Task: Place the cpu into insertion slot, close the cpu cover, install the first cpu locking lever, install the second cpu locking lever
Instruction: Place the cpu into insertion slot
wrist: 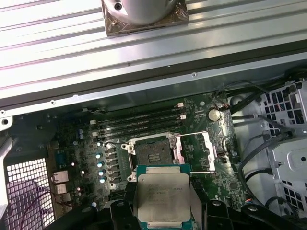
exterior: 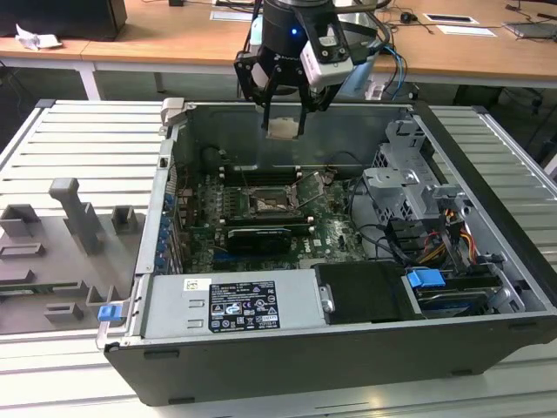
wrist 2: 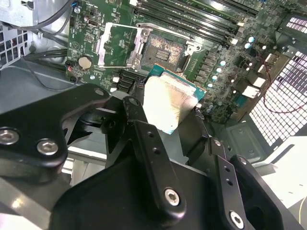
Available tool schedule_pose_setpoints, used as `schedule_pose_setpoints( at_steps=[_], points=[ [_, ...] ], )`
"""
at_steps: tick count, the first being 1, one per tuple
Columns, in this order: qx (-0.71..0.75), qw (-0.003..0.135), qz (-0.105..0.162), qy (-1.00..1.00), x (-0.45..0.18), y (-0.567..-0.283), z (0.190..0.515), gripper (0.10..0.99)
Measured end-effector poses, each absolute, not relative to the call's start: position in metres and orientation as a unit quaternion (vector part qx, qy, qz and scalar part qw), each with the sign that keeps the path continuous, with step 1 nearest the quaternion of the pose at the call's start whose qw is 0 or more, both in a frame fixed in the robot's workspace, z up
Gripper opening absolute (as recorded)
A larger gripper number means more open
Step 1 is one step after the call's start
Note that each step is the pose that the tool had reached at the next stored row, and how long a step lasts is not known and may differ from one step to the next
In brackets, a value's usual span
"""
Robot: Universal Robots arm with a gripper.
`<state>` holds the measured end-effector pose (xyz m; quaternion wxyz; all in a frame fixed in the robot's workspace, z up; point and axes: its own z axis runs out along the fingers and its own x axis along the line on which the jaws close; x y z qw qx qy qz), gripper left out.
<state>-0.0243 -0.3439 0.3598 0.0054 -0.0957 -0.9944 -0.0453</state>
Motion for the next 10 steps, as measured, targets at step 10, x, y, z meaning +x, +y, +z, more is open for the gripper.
schedule_pose_setpoints(
  at_steps=[10],
  points=[
    [-0.111,0.005,-0.045,-0.993,-0.0243,-0.3439,0.3582,0.529]
  ],
)
